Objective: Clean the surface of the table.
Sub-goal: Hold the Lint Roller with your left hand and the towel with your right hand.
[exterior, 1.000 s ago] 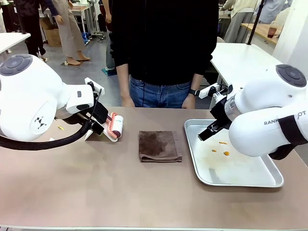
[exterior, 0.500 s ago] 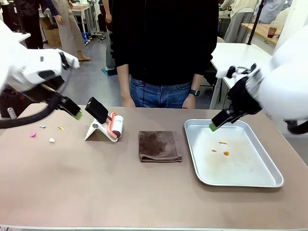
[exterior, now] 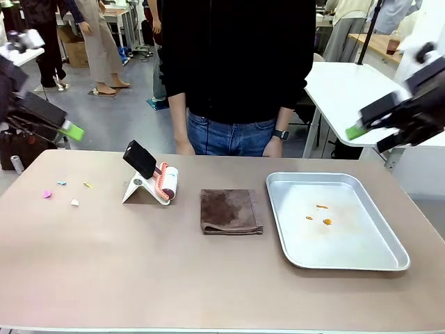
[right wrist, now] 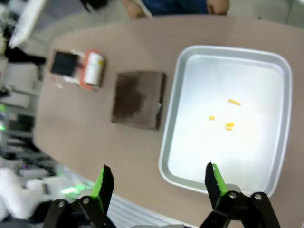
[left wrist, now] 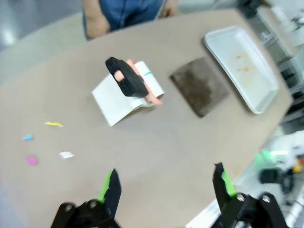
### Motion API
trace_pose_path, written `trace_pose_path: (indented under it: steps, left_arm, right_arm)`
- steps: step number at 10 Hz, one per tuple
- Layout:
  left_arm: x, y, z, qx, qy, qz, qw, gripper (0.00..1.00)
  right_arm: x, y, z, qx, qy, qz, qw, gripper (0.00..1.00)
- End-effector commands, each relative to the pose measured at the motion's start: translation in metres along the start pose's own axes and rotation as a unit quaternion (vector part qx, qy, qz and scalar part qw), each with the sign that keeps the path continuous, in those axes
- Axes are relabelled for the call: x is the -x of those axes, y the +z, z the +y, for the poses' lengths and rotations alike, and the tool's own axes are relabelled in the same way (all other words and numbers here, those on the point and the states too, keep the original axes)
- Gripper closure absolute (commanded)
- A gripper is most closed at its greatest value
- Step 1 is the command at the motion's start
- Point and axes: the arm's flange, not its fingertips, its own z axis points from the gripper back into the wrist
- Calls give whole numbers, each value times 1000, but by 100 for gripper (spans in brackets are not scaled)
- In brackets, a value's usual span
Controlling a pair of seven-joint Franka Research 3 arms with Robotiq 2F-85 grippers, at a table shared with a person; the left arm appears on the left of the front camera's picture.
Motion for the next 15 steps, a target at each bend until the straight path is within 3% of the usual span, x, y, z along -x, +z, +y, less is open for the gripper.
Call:
trace_pose_path:
  steps: [1, 4, 5, 7, 9, 12, 15]
  left_arm:
    - [13, 23, 44, 98, 39, -30, 994, 0]
    - [52, 45, 126, 169, 129, -101, 972, 0]
    - [66, 46, 145, 187, 160, -132, 960, 0]
    - [90, 41, 161, 190, 200, -182, 944, 0]
    - [115, 34, 166, 192, 233, -219, 928, 0]
    - [121, 19, 157, 191, 271, -248, 910, 0]
    - [130, 22, 163, 188, 272, -249, 910, 0]
  right_arm:
    - [34, 31, -47, -81, -66, -60, 993, 0]
    - [61, 80, -122, -142, -137, -138, 971, 0]
    - [68, 83, -154, -159, -160, -135, 965, 0]
    - [87, 74, -220, -215, -199, -126, 948, 0]
    - [115, 64, -259, -280, -181, -142, 932, 0]
    - [134, 56, -277, -301, -163, -153, 927, 0]
    - [136, 48, -285, -299, -180, -151, 925, 0]
